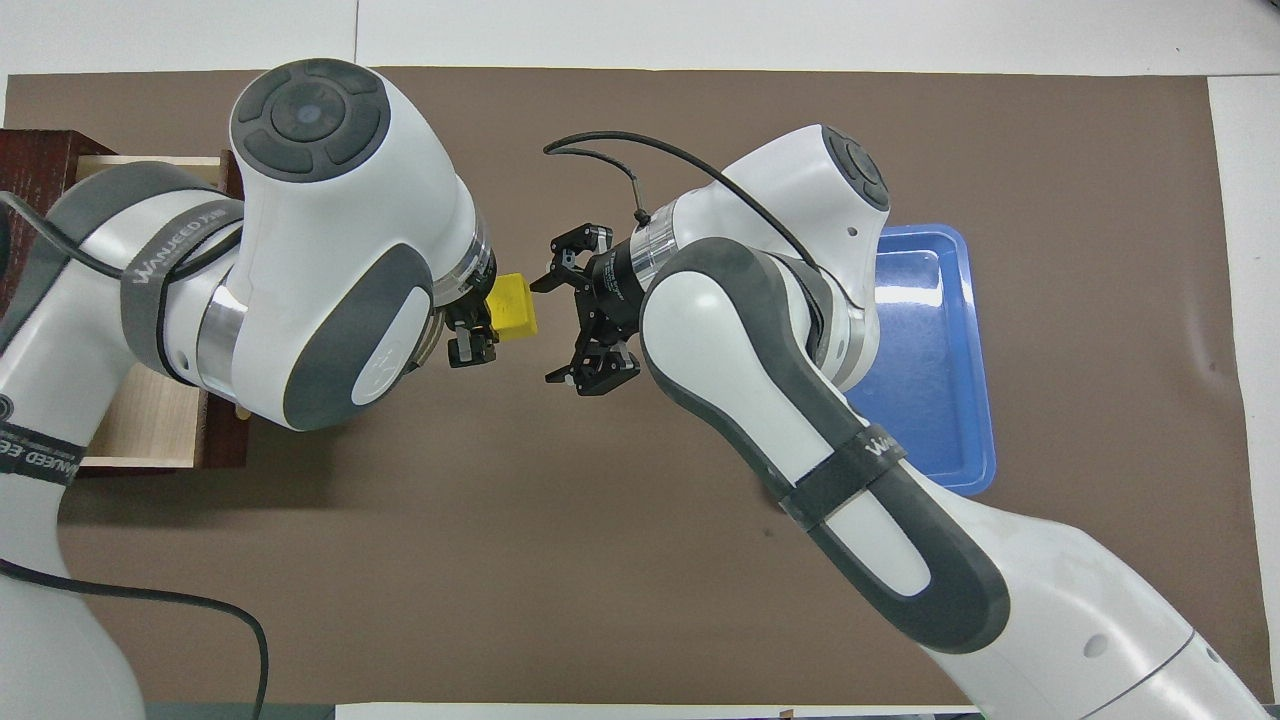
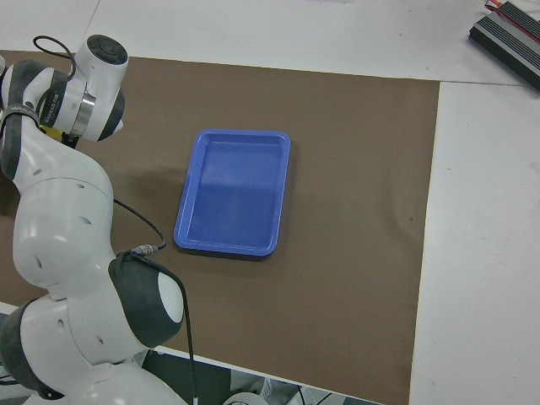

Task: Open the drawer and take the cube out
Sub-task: 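Grasp the yellow cube with the right gripper beside the left gripper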

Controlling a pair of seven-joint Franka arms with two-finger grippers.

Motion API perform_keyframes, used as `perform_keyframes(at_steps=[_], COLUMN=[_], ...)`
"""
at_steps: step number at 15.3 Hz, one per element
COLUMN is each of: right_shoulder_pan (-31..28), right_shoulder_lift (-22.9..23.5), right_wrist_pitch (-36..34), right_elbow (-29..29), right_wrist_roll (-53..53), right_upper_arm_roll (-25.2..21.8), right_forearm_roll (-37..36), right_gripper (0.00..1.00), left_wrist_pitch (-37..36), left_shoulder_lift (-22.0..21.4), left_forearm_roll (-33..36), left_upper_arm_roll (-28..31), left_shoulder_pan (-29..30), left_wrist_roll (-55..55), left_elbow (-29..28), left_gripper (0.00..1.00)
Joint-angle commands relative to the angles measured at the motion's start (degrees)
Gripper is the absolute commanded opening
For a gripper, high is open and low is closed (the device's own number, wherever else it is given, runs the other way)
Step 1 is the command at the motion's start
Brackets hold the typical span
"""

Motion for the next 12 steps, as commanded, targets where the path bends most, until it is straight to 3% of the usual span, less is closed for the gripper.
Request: perform_keyframes(at_steps=[1, 6, 9, 12], right_shoulder_pan=[-0.47, -0.38, -0.38, 0.41], right_shoulder_lift=[1.45, 1.62, 3.11, 3.38], right_wrist_pitch=[0.71, 0.72, -0.42, -0.07], right_elbow=[2.02, 2.11, 6.31, 6.68], right_wrist_roll=[1.47, 2.08, 4.89, 6.65], right_upper_arm_roll=[0.09, 0.00, 0.00, 0.00], right_forearm_roll=[-1.00, -1.00, -1.79, -2.75], right_gripper=[1.00, 1.00, 1.00, 1.00], left_wrist_pitch=[0.44, 0.35, 0.27, 0.35], left_shoulder_lift=[-0.99, -0.99, -1.08, -1.16], left_forearm_roll=[-1.02, -1.02, -1.02, -1.02], left_upper_arm_roll=[0.59, 0.59, 0.59, 0.59], left_shoulder_pan=[-0.71, -0.71, -0.71, -0.71], left_wrist_roll=[-0.63, -0.63, -0.63, -0.63], left_elbow=[-1.20, -1.29, -1.55, -1.64], left_gripper=[0.00, 0.00, 0.00, 0.00])
